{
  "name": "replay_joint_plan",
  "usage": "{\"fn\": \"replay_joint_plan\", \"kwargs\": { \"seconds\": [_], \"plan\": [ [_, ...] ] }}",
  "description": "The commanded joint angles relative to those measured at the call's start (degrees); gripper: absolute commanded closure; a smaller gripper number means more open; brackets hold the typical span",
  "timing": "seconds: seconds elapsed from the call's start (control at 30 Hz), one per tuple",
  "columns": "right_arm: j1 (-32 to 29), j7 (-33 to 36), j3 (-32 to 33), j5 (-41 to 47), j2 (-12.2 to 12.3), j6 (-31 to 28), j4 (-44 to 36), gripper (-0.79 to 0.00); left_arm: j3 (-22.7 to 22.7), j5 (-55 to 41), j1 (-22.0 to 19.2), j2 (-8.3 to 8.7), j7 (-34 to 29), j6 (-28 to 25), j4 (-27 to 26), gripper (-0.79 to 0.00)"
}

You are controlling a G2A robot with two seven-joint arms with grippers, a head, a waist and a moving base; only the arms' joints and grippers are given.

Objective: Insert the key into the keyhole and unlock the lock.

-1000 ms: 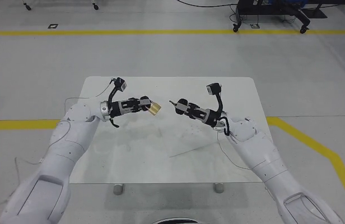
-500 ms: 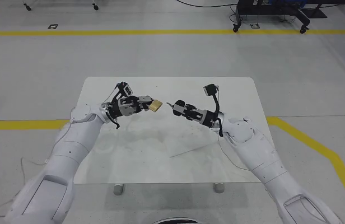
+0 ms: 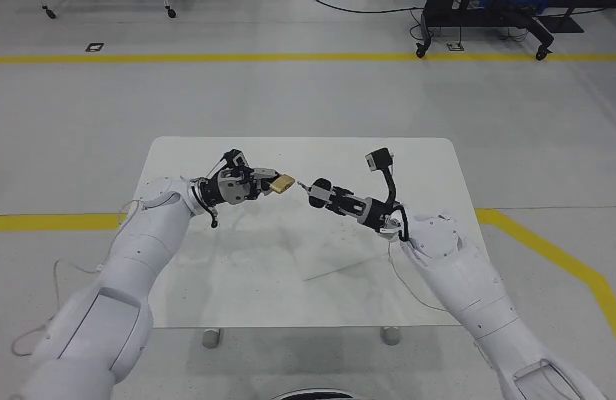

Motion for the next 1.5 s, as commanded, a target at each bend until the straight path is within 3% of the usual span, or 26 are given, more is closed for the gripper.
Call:
{"fn": "replay_joint_plan", "kwargs": {
  "seconds": [0.0,0.27,0.87,1.03,1.27,1.47],
  "plan": [
    [-0.25,1.34,0.69,1.78,0.17,1.35,-0.73,0.000,0.70,-0.35,-0.24,-0.77,0.03,0.03,0.59,0.000],
    [-2.51,1.28,5.19,1.75,1.21,5.25,-4.70,0.000,1.43,-2.31,-1.26,-2.56,0.03,0.40,3.83,0.000],
    [-3.32,0.81,7.83,-4.70,2.01,7.40,-6.91,0.000,1.40,-2.59,-1.54,-2.68,0.03,1.88,5.15,0.000],
    [-2.88,-1.18,10.10,-28.55,3.31,7.64,-12.30,0.000,1.53,-0.52,-0.71,-2.40,4.04,1.98,3.67,0.000],
    [-6.20,-3.94,12.42,-52.87,4.77,-0.19,-24.13,0.000,1.37,4.31,-0.06,-1.17,7.19,8.52,0.11,0.000],
    [-8.64,-8.87,10.09,-77.98,5.21,1.30,-31.94,0.000,1.18,6.79,0.72,-0.71,8.00,11.30,-3.36,0.000]
  ]
}}
